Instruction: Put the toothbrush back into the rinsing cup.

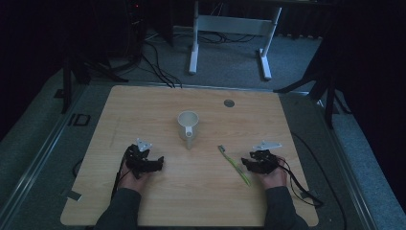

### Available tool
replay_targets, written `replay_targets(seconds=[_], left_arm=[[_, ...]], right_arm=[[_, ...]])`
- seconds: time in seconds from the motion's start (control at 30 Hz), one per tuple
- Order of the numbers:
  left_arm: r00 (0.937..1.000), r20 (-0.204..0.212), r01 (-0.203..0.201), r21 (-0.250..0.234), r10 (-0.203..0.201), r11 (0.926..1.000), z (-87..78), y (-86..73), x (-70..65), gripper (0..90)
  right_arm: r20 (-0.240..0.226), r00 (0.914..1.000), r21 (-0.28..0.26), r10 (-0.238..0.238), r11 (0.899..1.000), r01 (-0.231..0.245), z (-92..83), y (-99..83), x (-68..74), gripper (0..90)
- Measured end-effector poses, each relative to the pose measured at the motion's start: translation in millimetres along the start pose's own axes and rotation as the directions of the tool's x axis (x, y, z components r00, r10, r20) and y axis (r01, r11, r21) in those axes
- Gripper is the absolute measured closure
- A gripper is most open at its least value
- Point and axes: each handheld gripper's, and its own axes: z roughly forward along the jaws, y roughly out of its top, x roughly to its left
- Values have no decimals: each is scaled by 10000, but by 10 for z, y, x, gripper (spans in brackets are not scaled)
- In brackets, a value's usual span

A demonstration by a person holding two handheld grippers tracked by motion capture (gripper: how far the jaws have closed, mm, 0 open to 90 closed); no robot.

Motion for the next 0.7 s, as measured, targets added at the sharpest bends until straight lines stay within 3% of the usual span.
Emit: replay_targets(seconds=[0.4, 0.7], left_arm=[[10000, -2, -5, 2, 5, 10000, 0, 0, 0, 128], [10000, 0, -1, -2, 1, 10000, 0, 0, 0, 128]], right_arm=[[28, 10000, -218, -93, 9997, 94, -87, 71, 48, 548], [-262, 9990, -214, -371, 9991, 366, -95, 167, 97, 555]])
